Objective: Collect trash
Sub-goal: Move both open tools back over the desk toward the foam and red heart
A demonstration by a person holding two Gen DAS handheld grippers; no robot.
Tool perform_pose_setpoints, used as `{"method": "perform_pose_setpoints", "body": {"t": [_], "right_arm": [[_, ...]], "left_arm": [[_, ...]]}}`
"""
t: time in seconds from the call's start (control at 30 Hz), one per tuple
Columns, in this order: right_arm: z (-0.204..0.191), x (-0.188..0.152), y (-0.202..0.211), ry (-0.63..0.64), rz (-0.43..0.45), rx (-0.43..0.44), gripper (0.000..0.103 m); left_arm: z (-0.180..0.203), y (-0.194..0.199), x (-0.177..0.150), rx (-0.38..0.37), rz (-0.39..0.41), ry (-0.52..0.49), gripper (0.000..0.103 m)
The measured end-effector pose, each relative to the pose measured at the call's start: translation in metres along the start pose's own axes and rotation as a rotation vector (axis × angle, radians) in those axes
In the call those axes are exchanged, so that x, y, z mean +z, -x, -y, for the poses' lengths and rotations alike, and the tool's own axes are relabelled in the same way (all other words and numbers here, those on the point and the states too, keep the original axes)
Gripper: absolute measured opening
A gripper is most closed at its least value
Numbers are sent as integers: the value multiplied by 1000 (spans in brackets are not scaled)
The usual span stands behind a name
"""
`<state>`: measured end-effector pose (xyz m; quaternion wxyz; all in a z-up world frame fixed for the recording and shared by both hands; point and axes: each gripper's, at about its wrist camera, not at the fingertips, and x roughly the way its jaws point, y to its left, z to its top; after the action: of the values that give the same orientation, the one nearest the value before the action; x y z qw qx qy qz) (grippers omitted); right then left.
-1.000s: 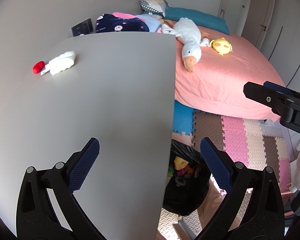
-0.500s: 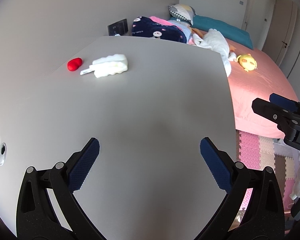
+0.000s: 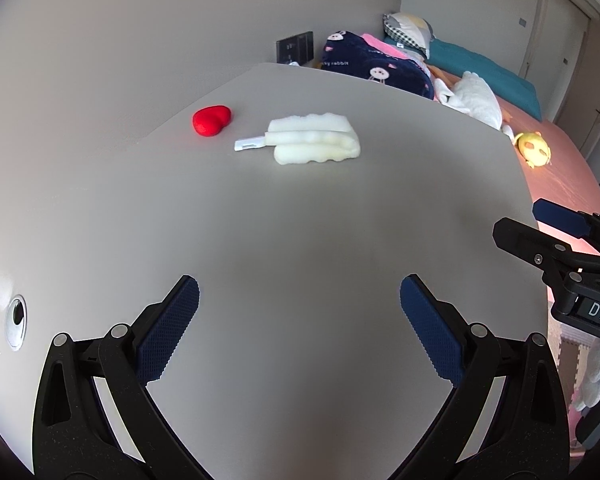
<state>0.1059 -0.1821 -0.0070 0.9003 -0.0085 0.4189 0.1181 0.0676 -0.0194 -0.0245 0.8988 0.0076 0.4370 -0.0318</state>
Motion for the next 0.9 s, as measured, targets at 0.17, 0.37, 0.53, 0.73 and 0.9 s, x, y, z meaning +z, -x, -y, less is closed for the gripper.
{"method": "perform_pose_setpoints", "body": {"t": [0.17, 0.37, 0.53, 0.73, 0.9], "right_arm": [[-15, 18, -20, 44, -5, 19, 77], [-33, 43, -54, 106, -37, 36, 77], [-45, 61, -80, 136, -44, 50, 77], [-58, 76, -108, 178, -72, 64, 77], [-70, 89, -129, 238, -93, 62, 77]], "left_arm": [[-20, -13, 11, 26, -9, 27, 97], [-42, -32, 25, 51, -26, 75, 97], [-53, -46, 37, 66, -28, 79, 97], [-66, -54, 47, 87, -19, 74, 97], [-84, -59, 54, 94, -15, 121, 97]]}}
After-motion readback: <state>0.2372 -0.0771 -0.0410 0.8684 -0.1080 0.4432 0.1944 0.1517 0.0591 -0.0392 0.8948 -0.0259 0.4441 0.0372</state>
